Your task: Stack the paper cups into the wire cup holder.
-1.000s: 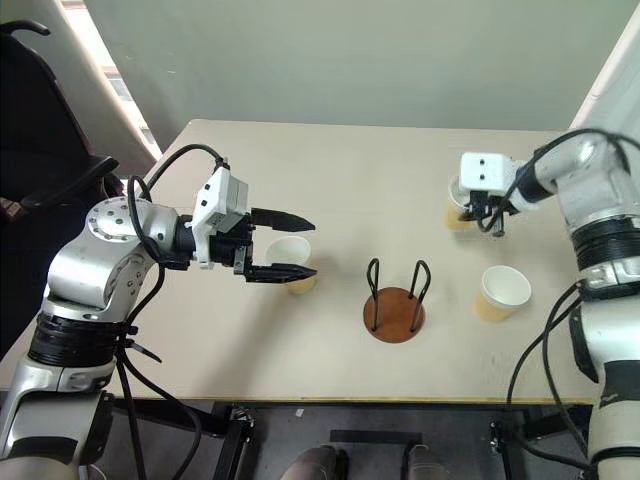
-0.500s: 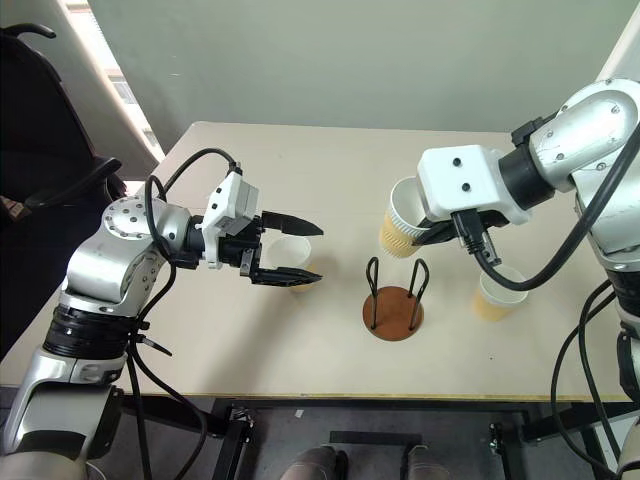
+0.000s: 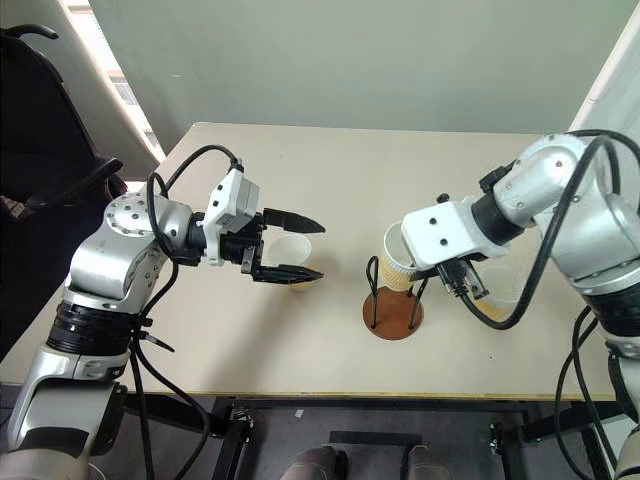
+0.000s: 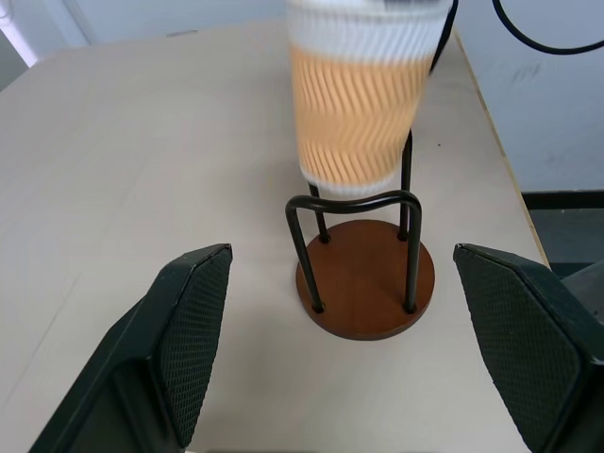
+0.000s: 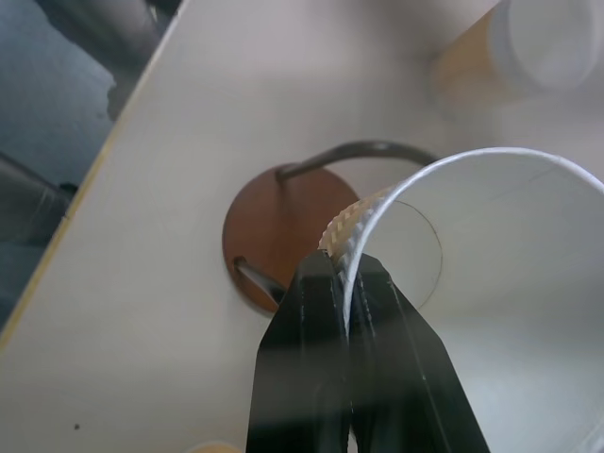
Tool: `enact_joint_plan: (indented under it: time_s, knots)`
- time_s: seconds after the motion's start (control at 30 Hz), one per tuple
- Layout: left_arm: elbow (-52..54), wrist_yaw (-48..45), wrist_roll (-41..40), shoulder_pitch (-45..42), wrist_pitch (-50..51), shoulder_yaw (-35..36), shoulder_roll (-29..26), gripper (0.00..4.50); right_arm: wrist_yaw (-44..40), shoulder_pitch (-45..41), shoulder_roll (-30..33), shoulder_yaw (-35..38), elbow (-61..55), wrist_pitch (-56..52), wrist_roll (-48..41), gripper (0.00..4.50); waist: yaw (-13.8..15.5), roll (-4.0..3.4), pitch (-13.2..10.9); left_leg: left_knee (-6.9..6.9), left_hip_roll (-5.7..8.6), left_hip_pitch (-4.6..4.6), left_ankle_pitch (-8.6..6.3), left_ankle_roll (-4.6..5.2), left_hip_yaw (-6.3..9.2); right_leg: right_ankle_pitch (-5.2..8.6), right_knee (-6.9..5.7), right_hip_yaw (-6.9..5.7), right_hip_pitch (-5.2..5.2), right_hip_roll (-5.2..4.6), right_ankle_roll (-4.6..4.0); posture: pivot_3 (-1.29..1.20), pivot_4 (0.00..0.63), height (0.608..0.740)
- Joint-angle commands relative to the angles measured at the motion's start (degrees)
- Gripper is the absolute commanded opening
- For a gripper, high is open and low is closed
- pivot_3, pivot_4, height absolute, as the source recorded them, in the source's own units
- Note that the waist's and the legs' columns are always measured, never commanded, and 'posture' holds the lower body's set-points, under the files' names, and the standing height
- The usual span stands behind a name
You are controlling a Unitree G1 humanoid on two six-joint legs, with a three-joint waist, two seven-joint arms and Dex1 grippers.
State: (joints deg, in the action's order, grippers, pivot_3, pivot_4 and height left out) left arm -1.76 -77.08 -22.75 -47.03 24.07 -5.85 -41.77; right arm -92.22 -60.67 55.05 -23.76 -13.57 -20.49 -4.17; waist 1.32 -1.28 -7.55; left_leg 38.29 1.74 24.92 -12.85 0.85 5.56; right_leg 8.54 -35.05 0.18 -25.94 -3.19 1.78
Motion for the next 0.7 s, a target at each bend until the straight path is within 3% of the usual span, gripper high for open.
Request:
enact_joint_plan:
  time_s: [0.03, 0.23, 0.4, 0.5, 0.7]
  knots:
    - [1.2, 0.4, 0.2, -1.2, -0.7, 0.3, 0.1, 4.03, 0.0, -2.0, -1.4, 0.8, -0.3, -1.3, 0.0, 0.66, 0.0, 0.0, 0.0, 0.0, 0.0, 0.0, 0.0, 0.0, 0.0, 0.0, 0.0, 0.0, 0.0, 0.0, 0.0, 0.0, 0.15, 0.74]
    - [2.2, 2.0, 1.3, -2.0, 0.4, 0.0, -0.1, 4.03, 4.7, -3.5, -4.1, 4.0, 2.2, -5.8, 0.1, 2.51, -0.1, 0.0, 0.0, 0.0, 0.0, 0.0, 0.02, 0.03, 0.0, -0.02, 0.0, 0.0, 0.0, 0.0, -0.02, 0.0, 0.15, 0.74]
    - [4.4, 4.0, 3.2, -1.6, 0.0, 0.0, -1.2, 4.03, 10.5, -2.7, -4.7, 10.7, 2.2, -14.4, -4.0, 2.51, 0.0, 0.0, 0.0, 0.03, 0.04, 0.02, 0.09, -0.09, 0.0, -0.03, 0.05, 0.0, 0.01, -0.02, -0.02, 0.0, 0.15, 0.74]
    - [8.1, 5.4, 6.8, -0.4, -0.5, -1.1, -4.1, 4.03, 15.1, -2.1, -6.0, 19.2, 0.0, -26.1, -11.2, 2.51, -0.1, 0.02, 0.0, -0.01, 0.03, 0.04, 0.29, -0.44, -0.01, -0.02, 0.08, 0.0, -0.01, 0.0, -0.02, 0.0, 0.15, 0.74]
    - [11.6, 5.5, 17.1, 1.1, -1.8, -6.7, -11.3, 4.03, 20.8, 0.5, -6.1, 27.6, -4.0, -39.5, -21.2, 2.51, -0.1, 0.02, 0.0, -0.12, 0.02, 0.0, 0.32, -0.51, 0.0, 0.02, 0.1, 0.0, 0.0, 0.02, -0.07, 0.0, 0.15, 0.74]
